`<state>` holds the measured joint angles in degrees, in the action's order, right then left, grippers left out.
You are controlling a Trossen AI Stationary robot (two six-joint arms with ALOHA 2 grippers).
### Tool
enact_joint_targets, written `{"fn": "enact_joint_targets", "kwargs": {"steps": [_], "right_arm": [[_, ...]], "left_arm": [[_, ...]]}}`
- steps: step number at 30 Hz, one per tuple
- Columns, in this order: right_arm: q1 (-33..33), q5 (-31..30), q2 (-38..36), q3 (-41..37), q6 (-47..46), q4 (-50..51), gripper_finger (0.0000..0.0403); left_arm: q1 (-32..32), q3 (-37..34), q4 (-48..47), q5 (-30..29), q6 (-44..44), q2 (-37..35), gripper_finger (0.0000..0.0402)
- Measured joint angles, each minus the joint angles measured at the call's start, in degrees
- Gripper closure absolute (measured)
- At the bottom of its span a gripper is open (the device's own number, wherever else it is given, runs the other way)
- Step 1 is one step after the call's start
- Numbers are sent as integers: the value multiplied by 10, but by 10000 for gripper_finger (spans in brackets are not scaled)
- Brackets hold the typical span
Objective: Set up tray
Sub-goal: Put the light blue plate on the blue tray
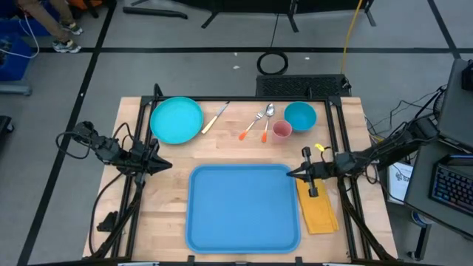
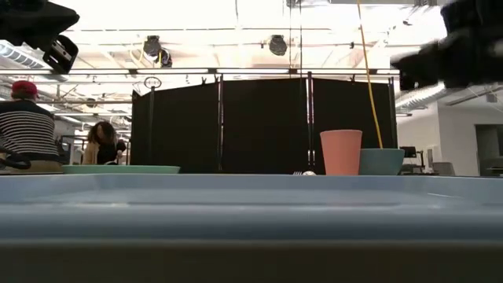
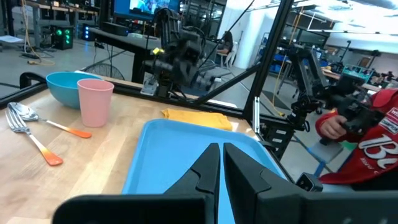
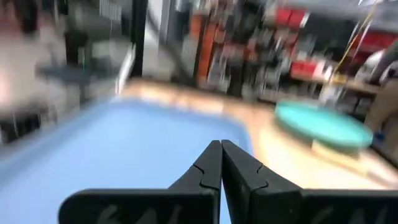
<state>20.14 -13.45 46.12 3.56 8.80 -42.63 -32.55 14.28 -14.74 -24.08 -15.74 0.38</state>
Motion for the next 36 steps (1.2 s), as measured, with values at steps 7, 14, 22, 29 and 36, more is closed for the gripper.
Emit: {"fn": "enact_joint_targets", "kwargs": {"steps": [7, 14, 22, 29, 36], "right_arm": [[-25, 19, 116, 92, 5, 73, 403], [-46, 30, 242, 197, 31, 94, 403], [-84, 33, 364, 357, 94, 176, 362], [-140, 101, 469, 519, 133, 278, 312], [-173, 121, 556, 654, 220, 389, 294]], "left_arm": [[0, 0, 0, -5, 39, 0, 378], [0, 0, -1, -15, 83, 0, 378], [0, 0, 9, -15, 77, 0, 378], [0, 0, 13, -19, 84, 0, 378], [0, 0, 6, -19, 79, 0, 378]]}}
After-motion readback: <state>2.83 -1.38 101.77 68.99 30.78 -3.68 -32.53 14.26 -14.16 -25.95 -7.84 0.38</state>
